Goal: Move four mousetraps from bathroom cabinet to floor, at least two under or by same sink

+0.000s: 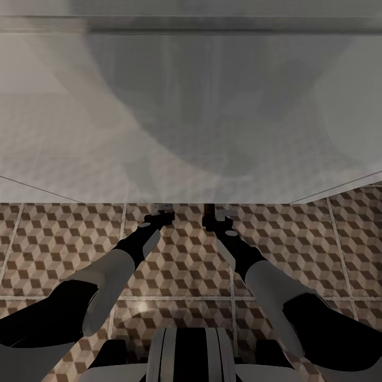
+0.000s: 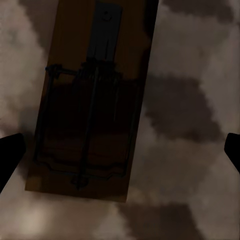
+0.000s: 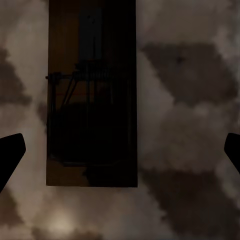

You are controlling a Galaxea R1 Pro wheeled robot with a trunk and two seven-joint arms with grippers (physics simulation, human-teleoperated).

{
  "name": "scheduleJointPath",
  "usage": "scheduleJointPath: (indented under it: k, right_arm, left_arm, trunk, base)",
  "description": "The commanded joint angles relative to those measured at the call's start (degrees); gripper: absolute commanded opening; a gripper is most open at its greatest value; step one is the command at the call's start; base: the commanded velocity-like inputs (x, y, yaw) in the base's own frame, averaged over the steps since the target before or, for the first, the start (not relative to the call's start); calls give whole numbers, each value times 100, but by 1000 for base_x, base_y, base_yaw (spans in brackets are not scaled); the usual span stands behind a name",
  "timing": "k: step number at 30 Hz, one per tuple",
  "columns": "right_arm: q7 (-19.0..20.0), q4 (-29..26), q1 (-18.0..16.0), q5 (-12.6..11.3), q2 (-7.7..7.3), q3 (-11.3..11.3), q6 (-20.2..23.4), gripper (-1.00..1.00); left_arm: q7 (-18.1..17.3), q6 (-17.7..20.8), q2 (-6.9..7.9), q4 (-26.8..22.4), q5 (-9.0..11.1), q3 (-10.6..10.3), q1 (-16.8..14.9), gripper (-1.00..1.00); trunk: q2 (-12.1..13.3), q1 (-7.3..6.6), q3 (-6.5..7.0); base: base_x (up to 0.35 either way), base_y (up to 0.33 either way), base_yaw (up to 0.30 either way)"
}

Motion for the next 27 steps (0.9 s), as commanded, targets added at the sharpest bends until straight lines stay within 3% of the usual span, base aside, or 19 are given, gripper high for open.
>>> scheduleJointPath:
  k: [1,10,27]
  right_arm:
    - [-44,-1,-3,-45,0,34,3,100]
    - [-44,1,-3,-45,0,35,3,100]
    - [-44,1,-3,-45,0,40,3,100]
  left_arm:
    - [44,14,0,-6,58,-41,-1,100]
    - [44,21,0,-5,57,-42,-1,100]
    - [44,23,0,-3,56,-35,-1,100]
  trunk:
    - [-1,-1,-3]
    - [-1,-1,-3]
    - [-1,-1,-3]
  base:
    - [-24,0,0]
    - [-156,0,0]
    - [-292,-27,0]
